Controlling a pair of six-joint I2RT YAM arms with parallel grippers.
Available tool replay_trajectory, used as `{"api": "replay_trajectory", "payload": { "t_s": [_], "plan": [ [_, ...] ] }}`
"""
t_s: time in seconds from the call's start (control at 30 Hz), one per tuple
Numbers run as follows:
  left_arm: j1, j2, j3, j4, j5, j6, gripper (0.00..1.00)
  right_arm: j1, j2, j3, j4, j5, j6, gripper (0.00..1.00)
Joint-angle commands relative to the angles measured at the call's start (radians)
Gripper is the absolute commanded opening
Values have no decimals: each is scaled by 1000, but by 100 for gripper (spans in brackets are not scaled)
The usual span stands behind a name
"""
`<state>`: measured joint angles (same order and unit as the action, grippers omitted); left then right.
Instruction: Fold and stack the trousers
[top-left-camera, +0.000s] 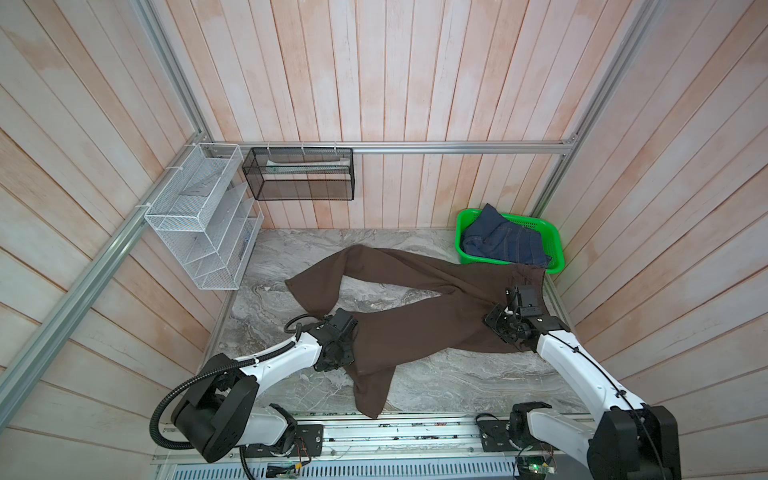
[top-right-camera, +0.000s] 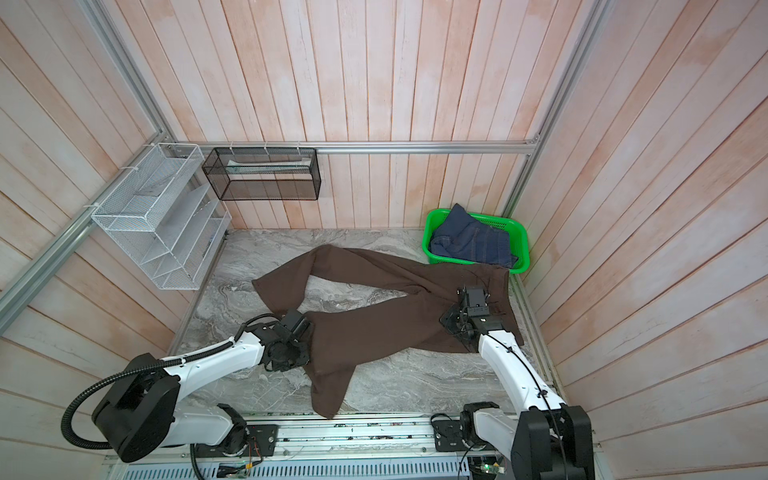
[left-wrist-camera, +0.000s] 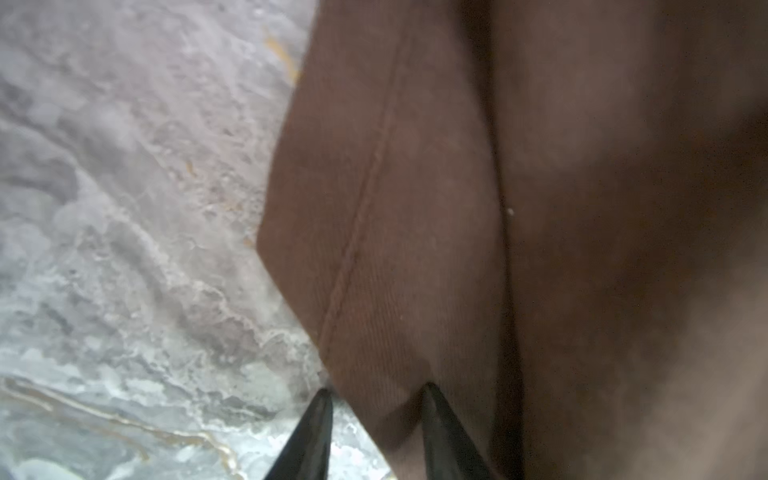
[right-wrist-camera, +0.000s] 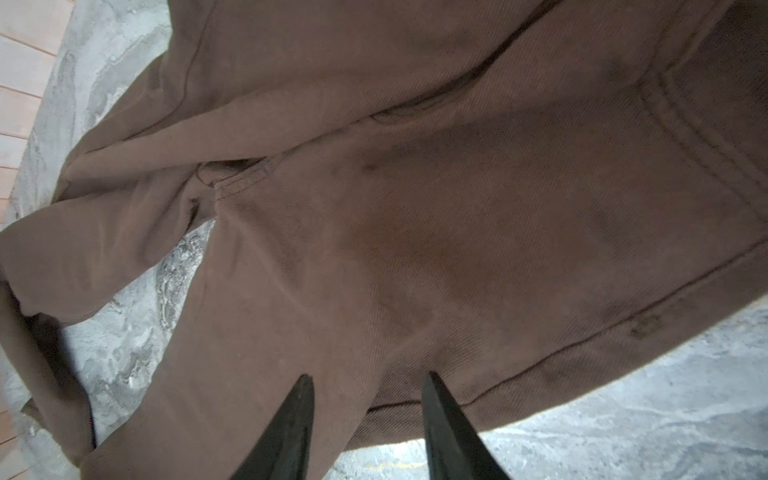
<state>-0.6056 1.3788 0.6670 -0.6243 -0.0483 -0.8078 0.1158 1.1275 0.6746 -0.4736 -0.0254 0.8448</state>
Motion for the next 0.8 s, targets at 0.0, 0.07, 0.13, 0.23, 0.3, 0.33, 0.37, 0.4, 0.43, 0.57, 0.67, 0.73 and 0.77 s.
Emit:
{"api": "replay_trajectory", "payload": {
  "t_s": [0.0, 0.07, 0.13, 0.23, 0.3, 0.33, 0.37, 0.4, 0.43, 0.57, 0.67, 0.73, 0.77],
  "plan": [
    [18, 10, 37, -32, -115, 16, 11, -38, 30, -31, 29, 45, -19, 44],
    [46, -17, 78, -98, -181, 41, 4, -74, 45, -39, 30, 53, -39, 44],
    [81, -61, 131, -172, -246, 75, 0, -112, 59, -42, 29, 57, -61, 44],
    [123, -99, 230, -281, -345, 124, 0, -146, 85, -44, 27, 63, -86, 45],
    [146, -93, 301, -335, -390, 161, 0, -153, 107, -43, 25, 71, -95, 45],
    [155, -81, 340, -357, -414, 180, 0, -157, 122, -42, 22, 81, -98, 45],
    [161, -66, 376, -376, -434, 198, 0, -159, 136, -39, 19, 86, -102, 45],
    [169, -45, 416, -398, -459, 213, 0, -162, 154, -32, 11, 93, -109, 45],
    [176, -20, 452, -415, -488, 232, 0, -164, 173, -23, -5, 103, -113, 45],
    [191, 95, 588, -438, -537, 296, 0, -165, 223, -3, -29, 142, -139, 45],
    [158, 205, 688, -434, -483, 334, 0, -166, 226, -4, -28, 145, -142, 45],
    [101, 285, 753, -428, -434, 340, 0, -165, 223, -3, -28, 144, -144, 45],
    [74, 320, 780, -426, -406, 340, 0, -165, 221, 0, -30, 143, -144, 45]
  ]
}}
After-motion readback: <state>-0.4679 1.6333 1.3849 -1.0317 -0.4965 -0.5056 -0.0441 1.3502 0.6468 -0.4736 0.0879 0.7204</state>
